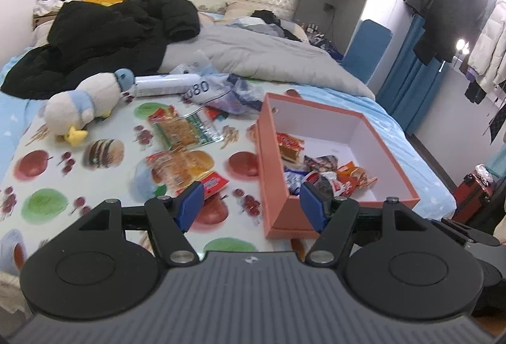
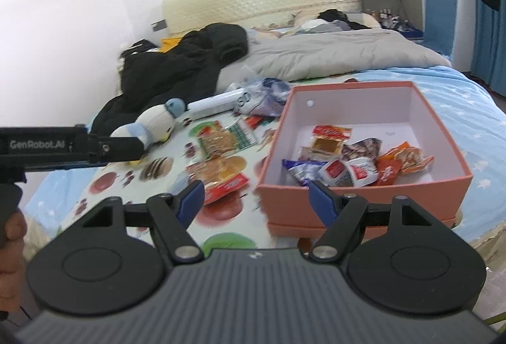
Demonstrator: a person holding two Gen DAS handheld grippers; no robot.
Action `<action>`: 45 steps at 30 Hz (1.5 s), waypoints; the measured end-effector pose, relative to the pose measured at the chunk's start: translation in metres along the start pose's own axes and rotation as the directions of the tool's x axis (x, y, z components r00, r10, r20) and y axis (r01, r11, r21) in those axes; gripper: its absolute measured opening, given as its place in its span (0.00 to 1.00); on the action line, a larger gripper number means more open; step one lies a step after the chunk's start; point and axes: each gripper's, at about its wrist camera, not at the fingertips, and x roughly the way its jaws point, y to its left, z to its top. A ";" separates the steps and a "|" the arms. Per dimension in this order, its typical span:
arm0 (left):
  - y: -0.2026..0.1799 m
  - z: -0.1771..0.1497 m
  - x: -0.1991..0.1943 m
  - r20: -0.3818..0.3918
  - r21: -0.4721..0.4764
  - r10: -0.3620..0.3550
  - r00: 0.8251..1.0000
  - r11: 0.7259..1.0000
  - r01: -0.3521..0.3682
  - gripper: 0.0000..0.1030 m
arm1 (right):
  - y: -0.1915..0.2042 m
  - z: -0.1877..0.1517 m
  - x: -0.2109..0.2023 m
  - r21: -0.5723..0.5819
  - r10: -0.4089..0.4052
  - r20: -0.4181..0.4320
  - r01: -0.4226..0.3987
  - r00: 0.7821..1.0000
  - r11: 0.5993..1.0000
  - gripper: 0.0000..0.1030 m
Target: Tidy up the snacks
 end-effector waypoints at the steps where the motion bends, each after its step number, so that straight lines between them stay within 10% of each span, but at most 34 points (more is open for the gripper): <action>1: 0.003 -0.004 -0.002 -0.004 -0.004 0.006 1.000 1.000 -0.006 0.70 | 0.004 -0.003 -0.001 -0.007 0.010 -0.003 -0.010 1.000 1.000 0.72; 26: 0.071 0.016 0.071 -0.101 -0.089 0.044 0.994 0.995 -0.053 0.76 | 0.043 0.000 0.062 -0.088 0.119 -0.097 -0.127 0.988 0.988 0.72; 45: 0.190 0.069 0.279 -0.242 -0.147 0.007 0.970 0.988 -0.044 0.75 | 0.092 0.003 0.225 -0.206 0.161 -0.262 -0.218 0.951 0.954 0.72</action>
